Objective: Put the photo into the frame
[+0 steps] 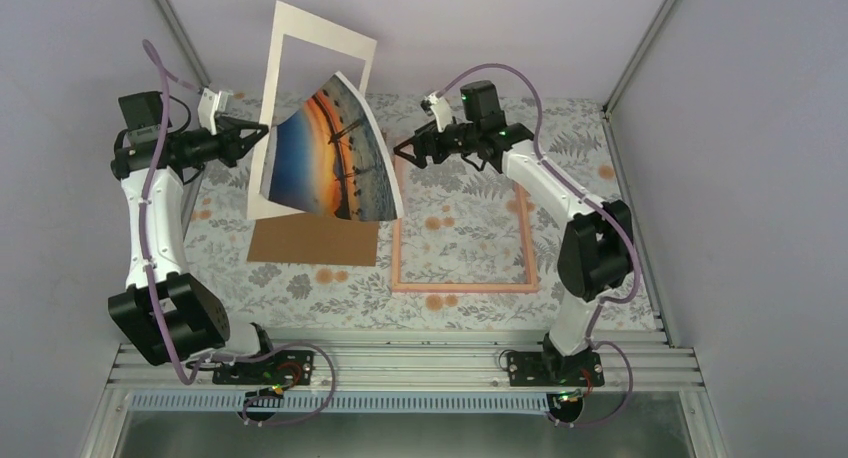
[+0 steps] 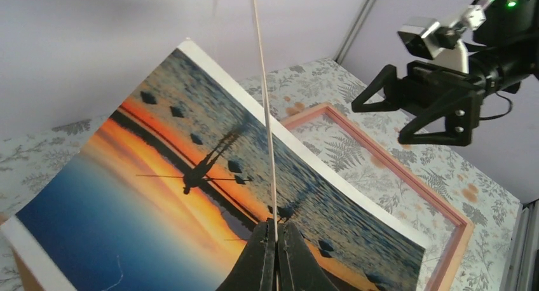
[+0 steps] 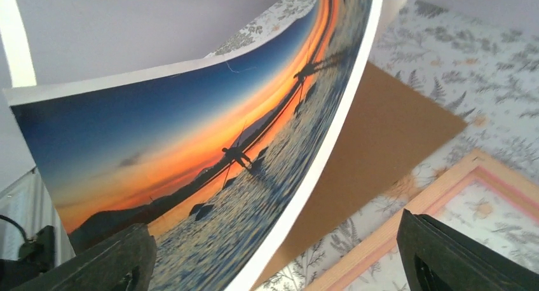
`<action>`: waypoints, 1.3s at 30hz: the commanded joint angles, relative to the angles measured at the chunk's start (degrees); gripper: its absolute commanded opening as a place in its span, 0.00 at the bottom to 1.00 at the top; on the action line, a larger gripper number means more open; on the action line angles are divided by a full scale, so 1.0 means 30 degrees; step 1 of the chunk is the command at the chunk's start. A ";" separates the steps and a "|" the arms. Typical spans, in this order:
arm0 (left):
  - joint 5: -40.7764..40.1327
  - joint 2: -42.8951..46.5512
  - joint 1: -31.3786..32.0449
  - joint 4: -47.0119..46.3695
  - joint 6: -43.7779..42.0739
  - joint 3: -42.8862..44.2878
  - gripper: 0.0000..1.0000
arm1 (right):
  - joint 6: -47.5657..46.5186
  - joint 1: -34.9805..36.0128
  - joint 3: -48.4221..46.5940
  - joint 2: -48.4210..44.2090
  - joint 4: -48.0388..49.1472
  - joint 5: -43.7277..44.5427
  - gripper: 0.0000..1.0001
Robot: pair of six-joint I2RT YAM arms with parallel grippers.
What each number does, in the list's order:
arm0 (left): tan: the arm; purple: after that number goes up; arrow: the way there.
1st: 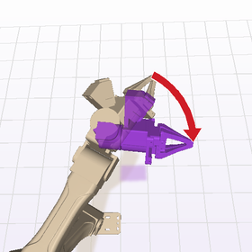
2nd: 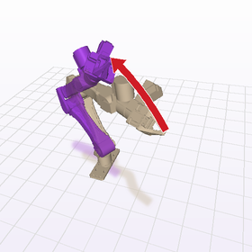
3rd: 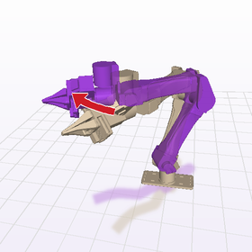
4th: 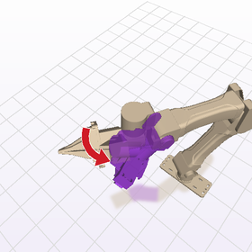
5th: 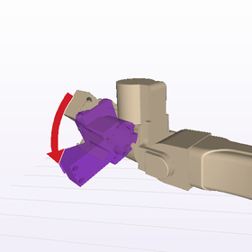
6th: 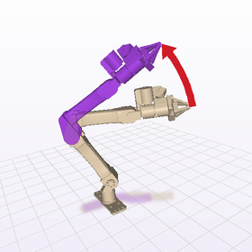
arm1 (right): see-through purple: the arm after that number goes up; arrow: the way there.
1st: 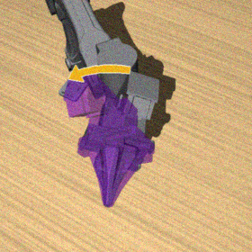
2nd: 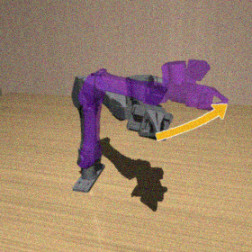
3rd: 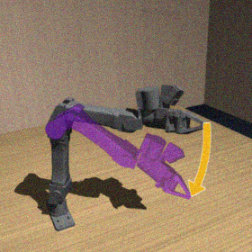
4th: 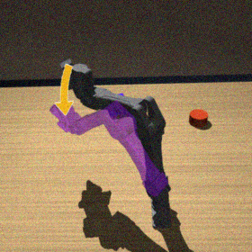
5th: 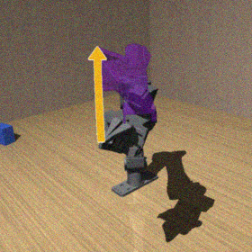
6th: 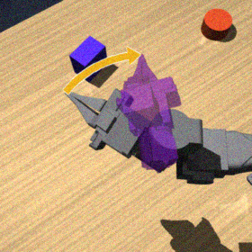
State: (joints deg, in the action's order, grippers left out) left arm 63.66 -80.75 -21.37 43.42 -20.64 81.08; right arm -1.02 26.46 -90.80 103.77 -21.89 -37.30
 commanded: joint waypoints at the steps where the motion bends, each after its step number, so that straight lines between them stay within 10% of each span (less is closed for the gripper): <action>1: 0.0972 0.0901 0.0039 -0.0322 -0.0314 -0.0690 0.02 | 0.1777 -0.0168 0.0473 0.1454 -0.0191 -0.2358 0.92; 13: 0.1311 0.1179 0.0529 0.0081 -0.0740 -0.1190 0.02 | 0.5481 0.0766 0.0051 0.4937 0.1265 -0.6396 0.81; 22: 0.0662 0.1583 0.2198 -0.0606 0.0076 -0.1795 0.02 | 0.6665 0.1066 -0.1286 0.5220 0.2196 -0.6991 0.04; 39: 0.2122 0.1355 0.4016 -0.0404 0.2044 -0.0429 0.02 | 1.1010 0.2736 -0.5216 0.7306 0.7442 -0.5717 0.04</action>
State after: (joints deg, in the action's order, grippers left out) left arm 66.41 -77.36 -9.52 41.71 -15.38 76.71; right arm 27.57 33.82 -102.32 122.34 -4.40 -55.77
